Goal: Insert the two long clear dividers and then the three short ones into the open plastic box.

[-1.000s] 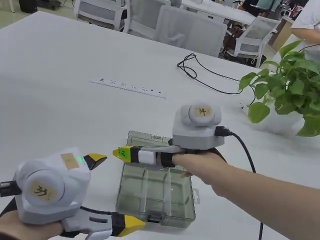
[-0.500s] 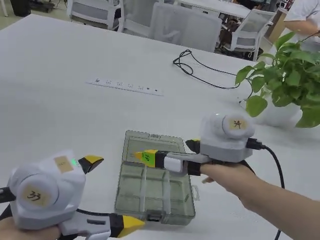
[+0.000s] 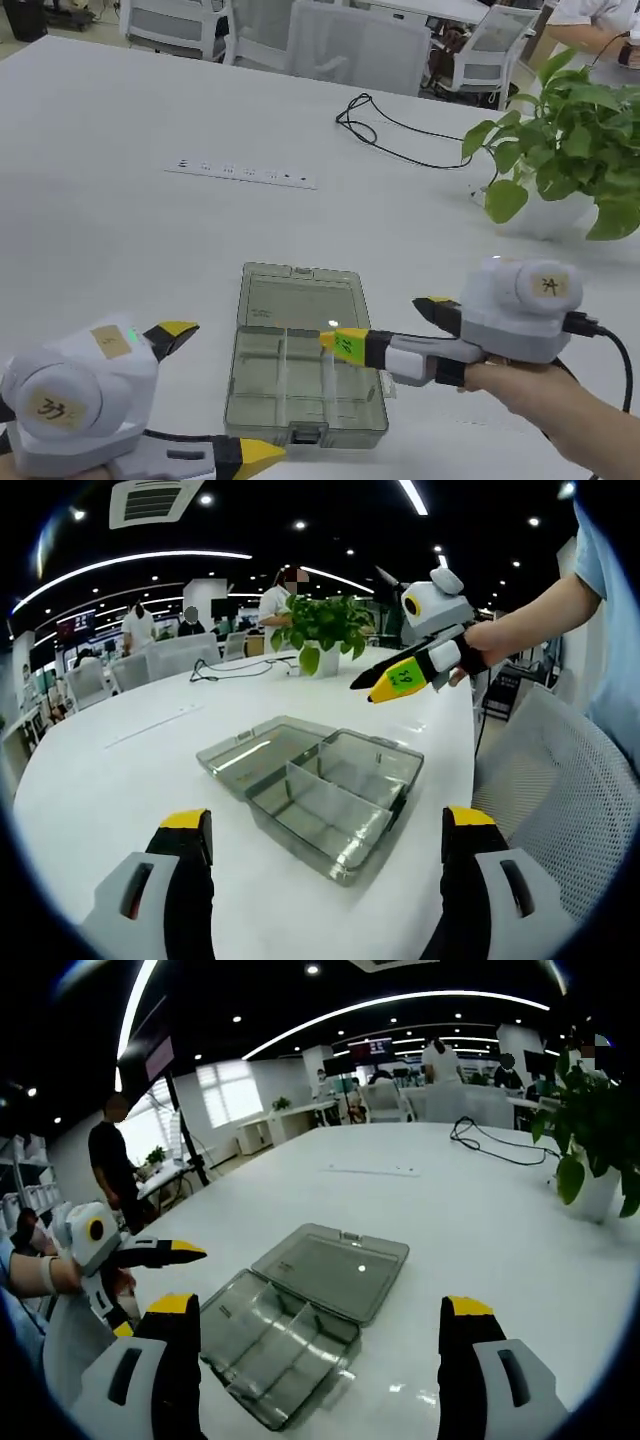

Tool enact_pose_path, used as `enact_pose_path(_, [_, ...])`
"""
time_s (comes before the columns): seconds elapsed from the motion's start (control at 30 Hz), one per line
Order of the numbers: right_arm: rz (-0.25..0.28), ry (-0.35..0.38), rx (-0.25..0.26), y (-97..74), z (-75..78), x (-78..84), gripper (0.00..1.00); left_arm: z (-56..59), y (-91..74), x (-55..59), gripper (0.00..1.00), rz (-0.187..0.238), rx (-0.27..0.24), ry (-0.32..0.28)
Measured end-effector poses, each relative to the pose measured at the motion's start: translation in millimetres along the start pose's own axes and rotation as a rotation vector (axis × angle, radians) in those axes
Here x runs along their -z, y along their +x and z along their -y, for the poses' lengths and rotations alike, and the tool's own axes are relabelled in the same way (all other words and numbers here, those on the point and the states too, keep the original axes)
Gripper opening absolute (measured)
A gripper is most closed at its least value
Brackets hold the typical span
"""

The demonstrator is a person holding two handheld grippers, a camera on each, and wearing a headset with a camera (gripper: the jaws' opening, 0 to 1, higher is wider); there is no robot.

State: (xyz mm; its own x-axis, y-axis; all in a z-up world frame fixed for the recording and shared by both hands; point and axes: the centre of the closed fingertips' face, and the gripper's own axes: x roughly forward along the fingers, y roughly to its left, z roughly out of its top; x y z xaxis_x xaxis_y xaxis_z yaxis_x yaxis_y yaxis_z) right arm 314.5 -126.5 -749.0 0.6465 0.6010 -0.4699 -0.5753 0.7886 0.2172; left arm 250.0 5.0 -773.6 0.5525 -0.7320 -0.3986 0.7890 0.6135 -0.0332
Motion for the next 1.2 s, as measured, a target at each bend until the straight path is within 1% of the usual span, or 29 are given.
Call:
enact_pose_path(0.07, [0.003,0.008,0.002,-7.6,4.6,3.2,1.0,-0.6,-0.2,-0.2,0.97,0.003,-0.002,-0.007])
enact_pose_path(0.1, [-0.008,0.01,0.013,-11.3,8.3,7.3,1.0,-0.8,-0.3,-0.3,0.97,0.005,-0.003,-0.01])
enact_pose_path(0.13, [-0.004,0.009,0.008,-14.0,9.0,8.6,1.0,-1.3,-0.3,-0.5,0.97,0.006,-0.005,-0.011])
enact_pose_path(0.17, [-0.01,0.011,0.019,-17.3,12.6,12.4,1.0,-1.6,-0.3,-0.5,0.97,0.006,-0.005,-0.013])
enact_pose_path(0.23, [-0.012,0.015,0.015,-21.9,14.2,16.5,1.0,-2.0,-0.4,-0.3,0.98,0.007,-0.007,-0.019])
enact_pose_path(0.27, [-0.02,0.017,0.028,-24.2,17.5,19.8,1.0,-2.3,-0.5,-0.3,0.98,0.008,-0.008,-0.019])
enact_pose_path(0.33, [-0.017,0.023,0.028,-29.5,22.8,25.1,1.0,-2.9,-0.4,-0.1,0.98,0.009,-0.009,-0.027])
enact_pose_path(0.37, [-0.024,0.033,0.045,-32.9,28.9,29.9,1.0,-3.4,-0.5,0.2,0.98,0.008,-0.011,-0.028])
enact_pose_path(0.4, [-0.026,0.037,0.042,-35.0,30.8,32.2,1.0,-3.8,-0.5,0.8,0.97,0.007,-0.012,-0.03])
enact_pose_path(0.43, [-0.03,0.041,0.053,-38.6,34.8,35.8,1.0,-3.8,-0.4,1.2,0.97,0.006,-0.011,-0.033])
enact_pose_path(0.5, [-0.045,0.038,0.061,-43.4,41.4,42.7,1.0,-4.0,-0.4,1.7,0.97,0.004,-0.011,-0.033])
enact_pose_path(0.53, [-0.061,0.04,0.075,-45.8,45.5,46.7,1.0,-3.8,-0.4,1.9,0.97,0.004,-0.011,-0.034])
enact_pose_path(0.57, [-0.059,0.039,0.069,-48.0,46.9,48.4,1.0,-3.8,-0.4,2.3,0.97,0.001,-0.012,-0.035])
enact_pose_path(0.63, [-0.077,0.038,0.074,-51.3,50.1,52.9,1.0,-3.9,-0.5,2.2,0.97,0.001,-0.013,-0.034])
enact_pose_path(0.7, [-0.088,0.026,0.066,-53.1,51.5,54.9,0.99,-4.3,-0.8,2.1,0.97,0.0,-0.016,-0.036])
enact_pose_path(0.73, [-0.105,0.007,0.069,-54.2,53.6,56.8,0.99,-4.7,-0.9,2.1,0.97,0.001,-0.018,-0.035])
enact_pose_path(0.77, [-0.104,0.001,0.061,-54.1,53.1,56.2,0.99,-5.0,-1.0,2.1,0.97,0.001,-0.019,-0.037])
enact_pose_path(0.83, [-0.13,-0.021,0.048,-53.8,53.4,58.4,0.99,-5.7,-1.4,2.0,0.97,0.001,-0.024,-0.037])
enact_pose_path(0.87, [-0.154,-0.058,0.03,-53.0,52.6,60.5,0.99,-6.1,-1.6,1.9,0.97,0.001,-0.025,-0.038])
enact_pose_path(0.93, [-0.19,-0.117,0.014,-51.6,52.8,63.6,0.99,-6.8,-2.0,1.8,0.97,0.002,-0.029,-0.038])
enact_pose_path(0.97, [-0.197,-0.125,0.01,-50.6,52.7,63.6,0.98,-7.0,-2.1,1.8,0.97,0.002,-0.03,-0.039])
enact_pose_path(1.0, [-0.216,-0.129,-0.002,-49.5,52.2,64.7,0.98,-7.3,-2.3,2.1,0.97,0.001,-0.031,-0.041])
enact_pose_path(1.07, [-0.227,-0.135,-0.005,-47.7,54.7,63.2,0.98,-8.1,-2.6,2.2,0.97,0.001,-0.034,-0.04])
enact_pose_path(1.1, [-0.234,-0.151,-0.014,-46.9,55.3,62.3,0.98,-8.1,-2.7,2.2,0.97,0.001,-0.034,-0.043])
enact_pose_path(1.13, [-0.247,-0.184,-0.018,-46.1,57.4,61.5,0.99,-8.8,-2.8,2.4,0.97,0.001,-0.036,-0.039])
enact_pose_path(1.2, [-0.258,-0.201,-0.035,-45.0,57.3,60.0,1.0,-8.7,-2.8,2.3,0.97,0.002,-0.035,-0.042])
